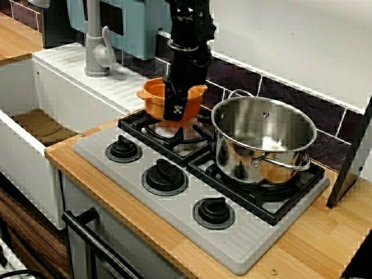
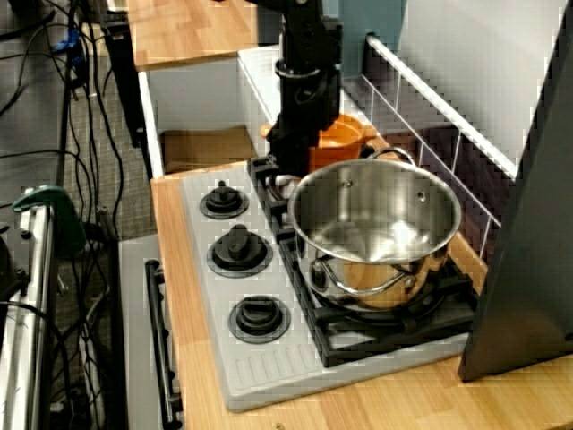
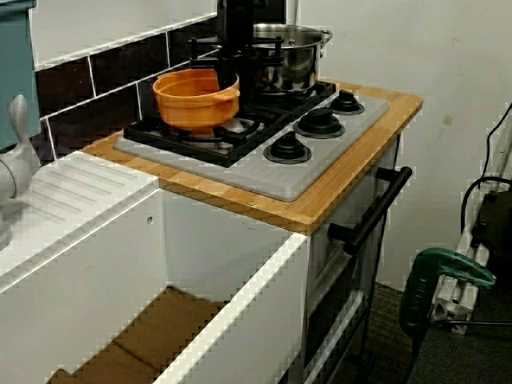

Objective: Lift pot from stove

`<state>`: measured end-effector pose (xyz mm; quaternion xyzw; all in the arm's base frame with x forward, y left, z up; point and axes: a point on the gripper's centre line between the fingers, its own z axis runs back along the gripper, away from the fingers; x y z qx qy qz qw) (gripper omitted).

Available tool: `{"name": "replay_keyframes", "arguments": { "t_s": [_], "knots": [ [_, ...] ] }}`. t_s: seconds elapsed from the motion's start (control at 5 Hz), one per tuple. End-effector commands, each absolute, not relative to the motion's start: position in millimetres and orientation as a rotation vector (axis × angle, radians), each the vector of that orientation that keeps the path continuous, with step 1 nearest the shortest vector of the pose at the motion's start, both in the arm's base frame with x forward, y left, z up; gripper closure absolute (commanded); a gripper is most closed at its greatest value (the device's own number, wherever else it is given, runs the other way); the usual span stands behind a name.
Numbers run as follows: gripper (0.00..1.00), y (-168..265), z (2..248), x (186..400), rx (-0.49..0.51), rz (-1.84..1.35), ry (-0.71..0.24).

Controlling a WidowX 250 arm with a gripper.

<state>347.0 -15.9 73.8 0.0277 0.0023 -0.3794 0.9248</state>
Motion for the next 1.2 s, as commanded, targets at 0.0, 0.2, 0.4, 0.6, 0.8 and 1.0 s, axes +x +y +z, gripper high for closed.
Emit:
{"name": "replay_keyframes", "arguments": {
  "t_s": [0.0, 0.2, 0.4, 0.6, 0.8, 1.0],
  "knots": [
    [1.00, -2.2, 130.2, 349.0, 0.059, -0.773, -0.119],
    [1.00, -1.6, 147.7, 344.1, 0.052, -0.785, -0.148],
    [1.00, -4.7, 160.1, 342.6, 0.049, -0.803, -0.166],
    [1.00, -10.5, 180.9, 339.6, 0.046, -0.823, -0.196],
    [1.00, -12.0, 197.5, 336.5, 0.029, -0.828, -0.218],
    [1.00, -15.1, 209.4, 333.7, 0.023, -0.838, -0.235]
  ]
}}
